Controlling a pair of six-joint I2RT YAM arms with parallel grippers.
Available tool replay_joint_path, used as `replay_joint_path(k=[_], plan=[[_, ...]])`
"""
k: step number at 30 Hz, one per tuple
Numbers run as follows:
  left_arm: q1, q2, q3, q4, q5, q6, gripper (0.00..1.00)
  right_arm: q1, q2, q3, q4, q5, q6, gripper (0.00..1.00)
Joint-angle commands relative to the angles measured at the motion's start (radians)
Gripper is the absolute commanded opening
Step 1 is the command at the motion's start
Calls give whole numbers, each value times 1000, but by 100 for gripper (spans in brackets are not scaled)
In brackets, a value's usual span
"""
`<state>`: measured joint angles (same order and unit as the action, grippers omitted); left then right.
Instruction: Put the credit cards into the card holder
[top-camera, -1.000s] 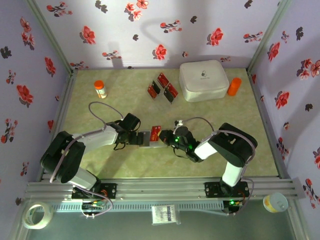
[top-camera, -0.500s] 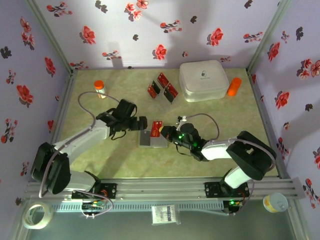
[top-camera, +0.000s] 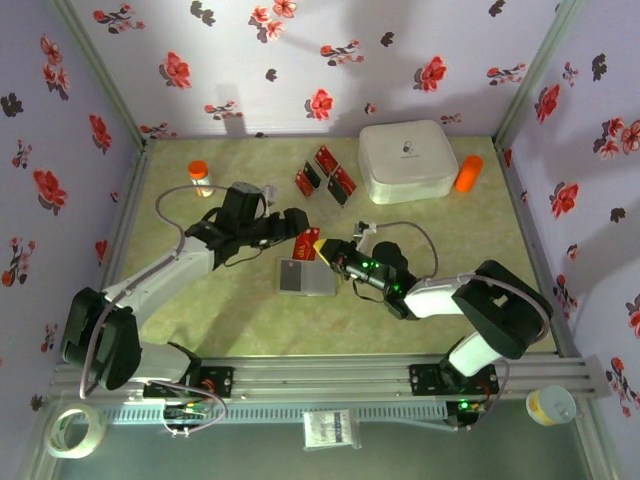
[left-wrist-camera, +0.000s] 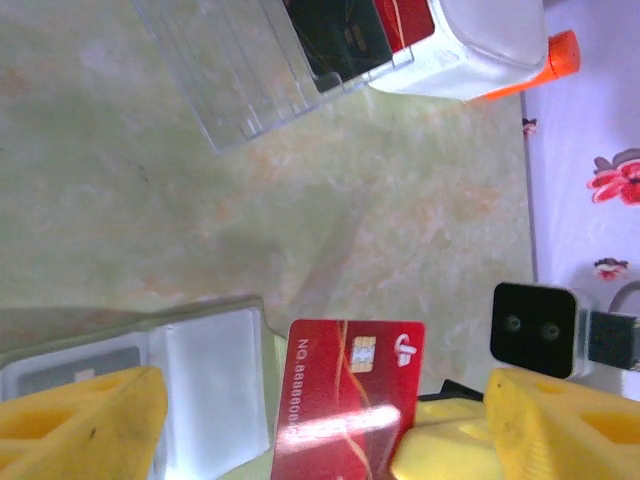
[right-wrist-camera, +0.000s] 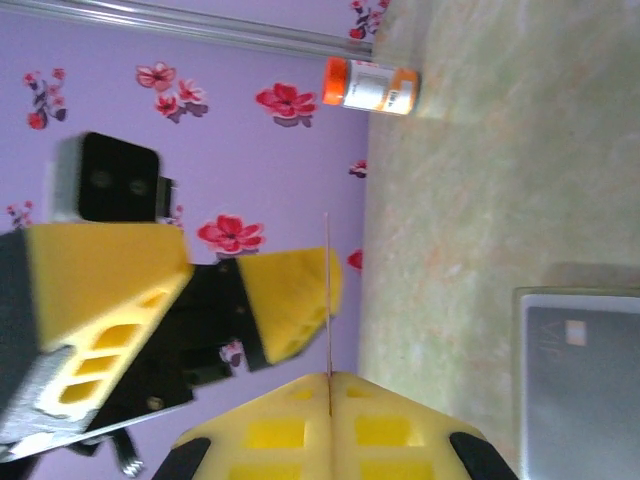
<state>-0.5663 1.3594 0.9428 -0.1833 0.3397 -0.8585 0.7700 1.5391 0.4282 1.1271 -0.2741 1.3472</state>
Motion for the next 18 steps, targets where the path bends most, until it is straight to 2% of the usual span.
replay_joint_path(k=[1,6,18], plan=[[5,0,-47,122,71,-78,75,-8,1,-17,91,-22,38,0],[5,-13,-89,179,75,-100,66,-8,-10,-14,100,-26,46,0],[-7,-7,-117,312,84,-156,38,-8,-2,-15,121,-43,61,0]])
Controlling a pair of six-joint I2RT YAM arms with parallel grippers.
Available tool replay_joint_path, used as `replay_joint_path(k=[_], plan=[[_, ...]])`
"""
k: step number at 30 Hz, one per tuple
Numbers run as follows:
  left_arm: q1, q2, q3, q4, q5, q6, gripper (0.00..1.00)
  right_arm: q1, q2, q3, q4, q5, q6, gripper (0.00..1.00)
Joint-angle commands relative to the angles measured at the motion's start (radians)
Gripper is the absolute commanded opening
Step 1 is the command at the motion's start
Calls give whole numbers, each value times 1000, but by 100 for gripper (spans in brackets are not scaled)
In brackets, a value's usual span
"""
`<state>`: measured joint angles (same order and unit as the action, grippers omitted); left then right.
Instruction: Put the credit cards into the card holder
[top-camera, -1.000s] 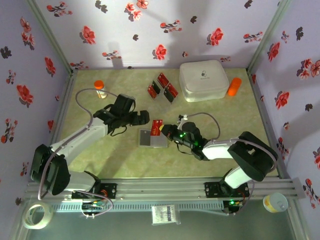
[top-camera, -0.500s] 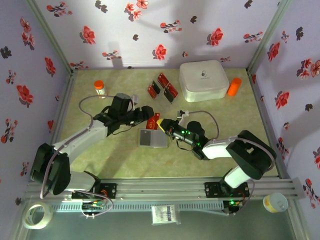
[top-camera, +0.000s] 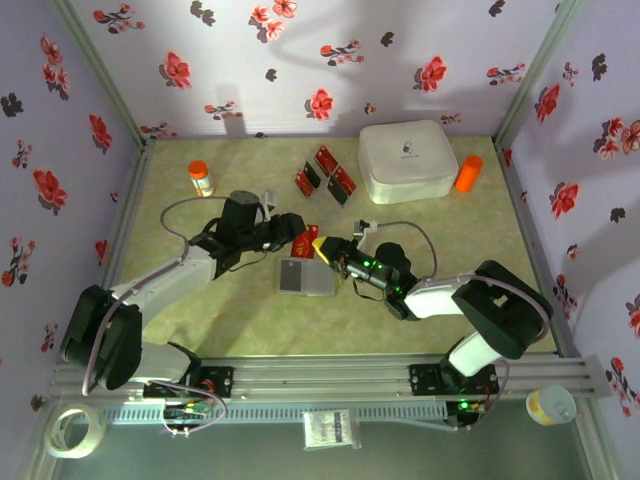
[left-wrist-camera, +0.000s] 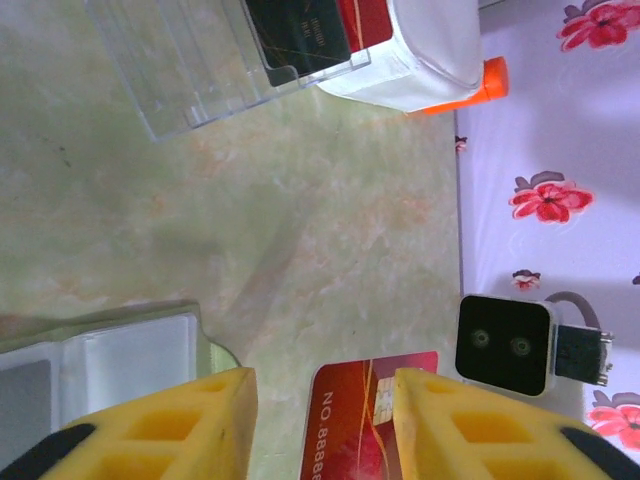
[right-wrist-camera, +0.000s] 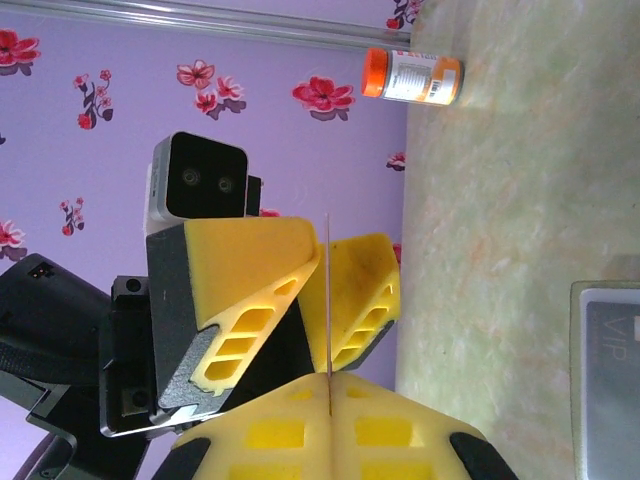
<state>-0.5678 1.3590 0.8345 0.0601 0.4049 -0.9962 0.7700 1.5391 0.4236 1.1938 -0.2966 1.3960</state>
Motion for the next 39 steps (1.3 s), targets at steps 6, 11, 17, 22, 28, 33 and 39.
replay_joint_path(k=[6,11,17,22,28,33,39], plan=[[-24,-10,-29,127,27,-38,30,-8,12,-13,74,-19,23,0],[-30,-22,-48,156,27,-45,18,-8,18,-14,81,-15,27,5],[-32,-30,-64,192,27,-58,0,-8,15,-9,81,-7,31,28],[-32,-34,-69,201,26,-61,0,-8,19,-6,81,-7,30,29],[-35,-30,-81,221,26,-73,0,-9,31,-2,101,-11,36,24],[-40,-24,-87,234,26,-79,0,-8,55,8,134,-16,51,13],[-40,-24,-92,233,21,-84,4,-9,66,-3,158,-13,56,0]])
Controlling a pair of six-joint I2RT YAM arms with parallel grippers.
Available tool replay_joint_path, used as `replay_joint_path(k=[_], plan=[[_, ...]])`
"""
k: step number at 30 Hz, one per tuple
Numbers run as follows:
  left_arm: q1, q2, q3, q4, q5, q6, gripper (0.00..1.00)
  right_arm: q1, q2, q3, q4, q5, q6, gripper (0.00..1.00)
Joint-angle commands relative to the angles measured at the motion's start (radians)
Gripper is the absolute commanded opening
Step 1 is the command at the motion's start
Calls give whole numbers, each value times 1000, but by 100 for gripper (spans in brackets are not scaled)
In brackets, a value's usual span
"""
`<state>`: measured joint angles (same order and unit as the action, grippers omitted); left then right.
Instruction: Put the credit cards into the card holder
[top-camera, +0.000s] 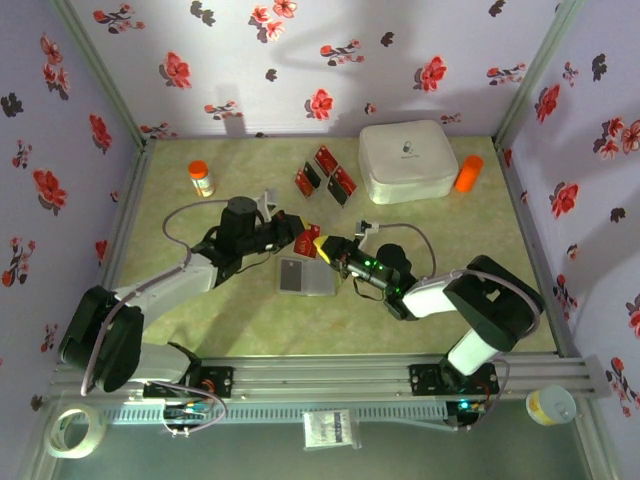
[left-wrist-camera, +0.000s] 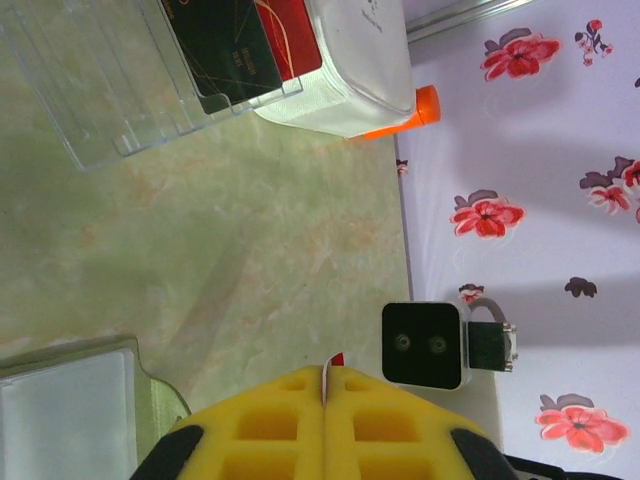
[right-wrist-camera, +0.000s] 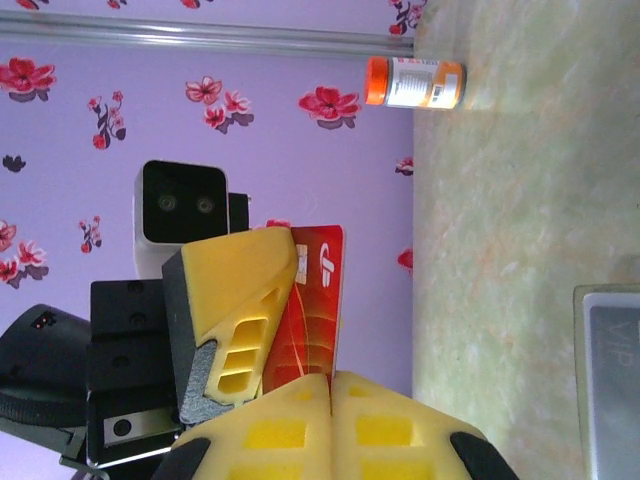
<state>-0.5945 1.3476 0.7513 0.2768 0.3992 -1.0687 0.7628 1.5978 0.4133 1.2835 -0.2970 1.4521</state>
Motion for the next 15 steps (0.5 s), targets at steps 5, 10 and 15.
replay_joint_path(k=[5,10,15], plan=[[23,-42,-5,-61,18,22,76,-27,-24,-41,26,-3,-25,0],[84,-105,-11,-233,-3,114,100,-52,-120,-84,-159,1,-110,0],[99,-119,40,-537,-103,292,100,-56,-259,-48,-498,4,-266,0]])
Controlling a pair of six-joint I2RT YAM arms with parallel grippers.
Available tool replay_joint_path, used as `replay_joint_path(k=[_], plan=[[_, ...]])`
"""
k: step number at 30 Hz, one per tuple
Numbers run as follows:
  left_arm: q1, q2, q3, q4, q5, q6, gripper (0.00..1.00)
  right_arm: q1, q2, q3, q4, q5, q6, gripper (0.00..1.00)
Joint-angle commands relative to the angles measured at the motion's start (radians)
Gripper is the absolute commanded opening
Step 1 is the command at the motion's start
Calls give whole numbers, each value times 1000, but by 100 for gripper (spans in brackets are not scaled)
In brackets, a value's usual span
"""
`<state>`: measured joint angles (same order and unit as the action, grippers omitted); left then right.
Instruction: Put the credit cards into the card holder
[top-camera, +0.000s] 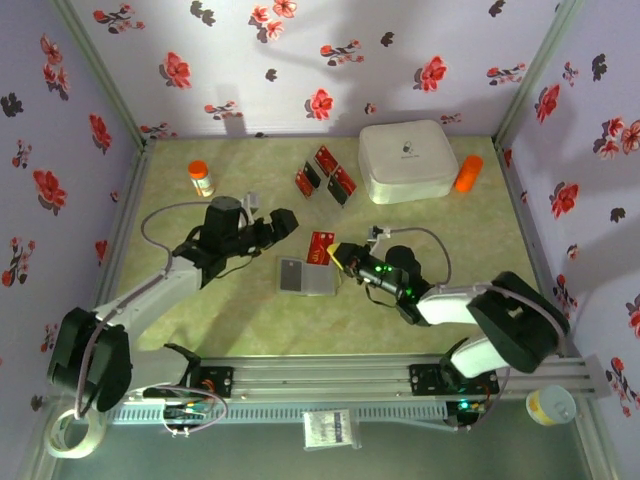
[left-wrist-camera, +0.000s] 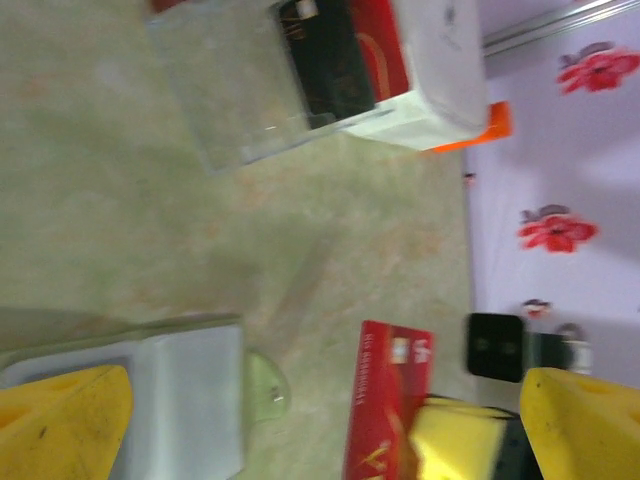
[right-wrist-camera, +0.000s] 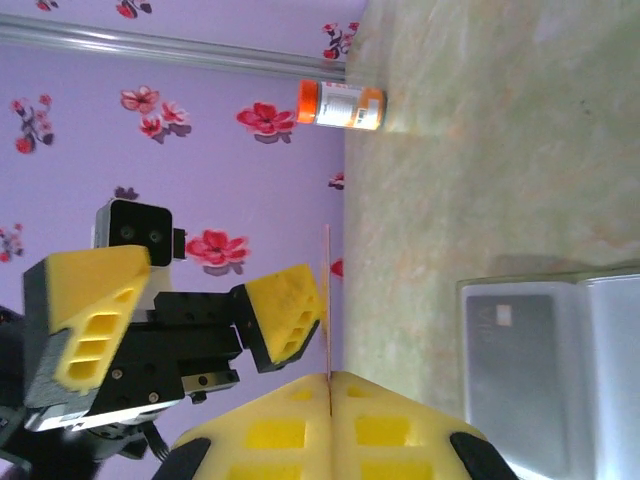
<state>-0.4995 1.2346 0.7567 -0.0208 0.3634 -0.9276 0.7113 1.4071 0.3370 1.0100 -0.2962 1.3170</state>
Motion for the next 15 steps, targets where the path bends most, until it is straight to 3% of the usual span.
replay_joint_path(k=[1,7,15], plan=[[4,0,44,-286,-94,182,100,-4,-94,40,-288,7,-158,0],[-24,41,67,-449,-262,335,100,-3,-207,91,-594,37,-342,0],[-148,122,79,-477,-449,388,100,5,-217,48,-573,40,-343,0]])
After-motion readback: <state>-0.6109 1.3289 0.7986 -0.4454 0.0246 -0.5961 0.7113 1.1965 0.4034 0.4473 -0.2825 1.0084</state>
